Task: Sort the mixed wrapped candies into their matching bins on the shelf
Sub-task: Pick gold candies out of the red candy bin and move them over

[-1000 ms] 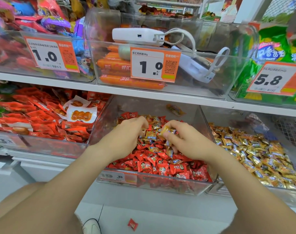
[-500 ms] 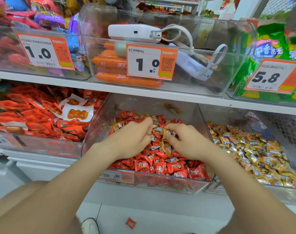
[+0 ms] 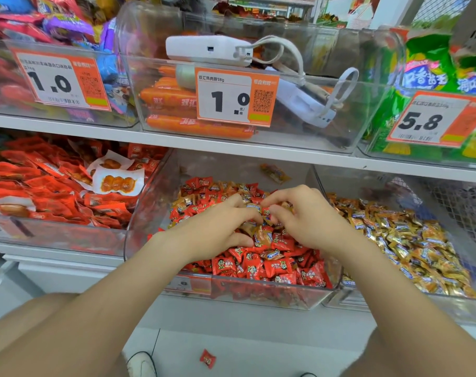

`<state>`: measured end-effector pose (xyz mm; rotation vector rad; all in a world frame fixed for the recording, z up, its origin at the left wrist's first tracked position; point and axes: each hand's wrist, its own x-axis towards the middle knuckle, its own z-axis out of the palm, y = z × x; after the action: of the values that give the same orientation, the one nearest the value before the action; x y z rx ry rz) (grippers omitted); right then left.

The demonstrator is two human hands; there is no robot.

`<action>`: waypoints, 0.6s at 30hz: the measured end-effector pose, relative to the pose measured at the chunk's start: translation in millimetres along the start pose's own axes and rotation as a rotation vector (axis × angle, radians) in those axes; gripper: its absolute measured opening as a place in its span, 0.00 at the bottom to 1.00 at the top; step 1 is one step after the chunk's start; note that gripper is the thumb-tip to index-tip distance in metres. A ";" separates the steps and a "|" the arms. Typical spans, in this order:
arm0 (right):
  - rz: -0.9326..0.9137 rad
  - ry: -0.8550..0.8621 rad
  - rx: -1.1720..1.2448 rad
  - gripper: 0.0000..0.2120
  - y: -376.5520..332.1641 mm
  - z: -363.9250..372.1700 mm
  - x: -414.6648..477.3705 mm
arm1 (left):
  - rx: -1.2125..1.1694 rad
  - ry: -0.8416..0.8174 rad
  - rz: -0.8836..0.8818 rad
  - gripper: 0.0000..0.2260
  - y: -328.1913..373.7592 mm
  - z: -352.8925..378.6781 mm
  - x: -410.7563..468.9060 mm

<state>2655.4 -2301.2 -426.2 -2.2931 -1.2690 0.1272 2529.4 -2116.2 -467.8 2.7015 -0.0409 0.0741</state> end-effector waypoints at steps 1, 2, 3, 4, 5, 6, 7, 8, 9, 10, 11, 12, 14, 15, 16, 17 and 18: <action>-0.013 0.006 -0.035 0.08 0.9 -1.5 -0.3 | -0.002 -0.015 -0.004 0.17 0.0 0.9 0.3; -0.022 -0.002 -0.052 0.10 0.8 -3.9 -2.1 | 0.002 -0.022 -0.009 0.15 -0.5 1.8 0.9; -0.020 -0.031 -0.066 0.11 2.5 -6.4 -3.7 | 0.009 -0.026 -0.015 0.14 -1.2 2.7 1.0; -0.015 -0.085 -0.073 0.11 2.1 -10.0 -6.4 | 0.015 -0.021 -0.018 0.14 -1.4 3.6 1.5; -0.007 -0.155 -0.084 0.10 0.9 -12.9 -9.1 | 0.023 -0.014 -0.022 0.16 -0.9 4.2 1.8; -0.004 -0.227 -0.096 0.10 -1.3 -15.4 -12.4 | 0.036 -0.008 -0.023 0.18 -1.1 5.3 2.4; -0.001 -0.291 -0.119 0.12 -2.7 -16.5 -15.1 | 0.050 -0.006 -0.023 0.21 -0.2 5.7 3.1; -0.001 -0.341 -0.152 0.15 -3.6 -16.0 -16.9 | 0.062 -0.008 -0.021 0.22 0.1 6.6 4.1; -0.004 -0.377 -0.197 0.18 -4.8 -14.2 -18.4 | 0.078 -0.014 -0.022 0.22 0.9 6.6 5.2; -0.013 -0.397 -0.239 0.19 -5.5 -11.5 -19.0 | 0.095 -0.021 -0.023 0.21 1.4 6.2 6.5; -0.030 -0.400 -0.254 0.17 -6.0 -9.0 -19.0 | 0.111 -0.030 -0.021 0.17 2.6 5.2 7.1; -0.047 -0.387 -0.243 0.15 -7.0 -8.2 -18.9 | 0.121 -0.028 -0.012 0.13 4.2 3.7 7.6; -0.050 -0.323 -0.178 0.11 -7.9 -11.5 -17.5 | 0.120 -0.001 0.000 0.07 6.3 1.3 7.4; -0.038 -0.277 -0.137 0.12 -7.5 -14.0 -16.5 | 0.114 0.022 -0.006 0.07 7.8 0.1 6.5; -0.034 -0.219 -0.094 0.15 -7.0 -16.4 -15.8 | 0.101 0.051 -0.017 0.09 8.8 -0.6 6.4; -0.034 -0.168 -0.067 0.18 -5.9 -18.1 -15.3 | 0.077 0.090 -0.029 0.11 11.1 -1.9 6.1; -0.037 -0.126 -0.054 0.20 -5.5 -19.3 -15.2 | 0.049 0.136 -0.044 0.13 13.3 -2.9 6.0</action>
<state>2648.9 -2318.7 -409.3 -2.3373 -1.3930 0.2298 2534.7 -2127.1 -459.2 2.7372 0.0619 0.2488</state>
